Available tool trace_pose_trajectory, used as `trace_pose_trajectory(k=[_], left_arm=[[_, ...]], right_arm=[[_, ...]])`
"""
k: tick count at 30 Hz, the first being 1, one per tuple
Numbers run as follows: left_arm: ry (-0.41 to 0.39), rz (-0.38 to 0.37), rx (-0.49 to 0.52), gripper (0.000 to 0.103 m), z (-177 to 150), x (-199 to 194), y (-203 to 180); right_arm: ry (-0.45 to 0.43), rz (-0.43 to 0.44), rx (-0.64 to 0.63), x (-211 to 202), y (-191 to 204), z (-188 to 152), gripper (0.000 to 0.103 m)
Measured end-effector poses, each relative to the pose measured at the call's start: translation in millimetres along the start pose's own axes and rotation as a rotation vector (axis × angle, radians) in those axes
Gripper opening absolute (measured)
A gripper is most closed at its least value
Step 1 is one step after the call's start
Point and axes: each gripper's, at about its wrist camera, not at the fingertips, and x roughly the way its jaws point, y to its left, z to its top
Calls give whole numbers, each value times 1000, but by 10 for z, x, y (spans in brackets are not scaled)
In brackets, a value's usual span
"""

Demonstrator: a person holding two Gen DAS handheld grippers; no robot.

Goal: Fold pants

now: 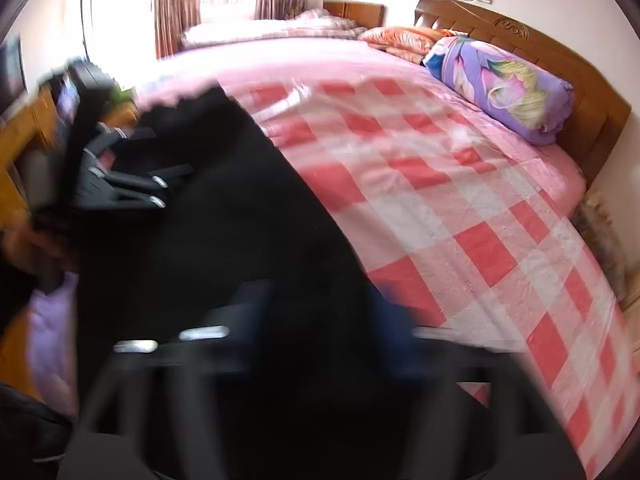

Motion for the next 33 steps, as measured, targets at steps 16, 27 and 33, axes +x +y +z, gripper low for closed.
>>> trace_pose_trajectory(k=[16,27,33], left_arm=[[44,-7,58,102,-16,-168,-337],[88,-68,-36,102,-11,-69,-162],[-103,179,90,101,65,-902,-564]], right_arm=[[124,-179,324,-323,-930,-789,75],[-1,-250,607,-797,-1290,-1010,68],[-131,-368,618,-1871,-1098,-1506,92]])
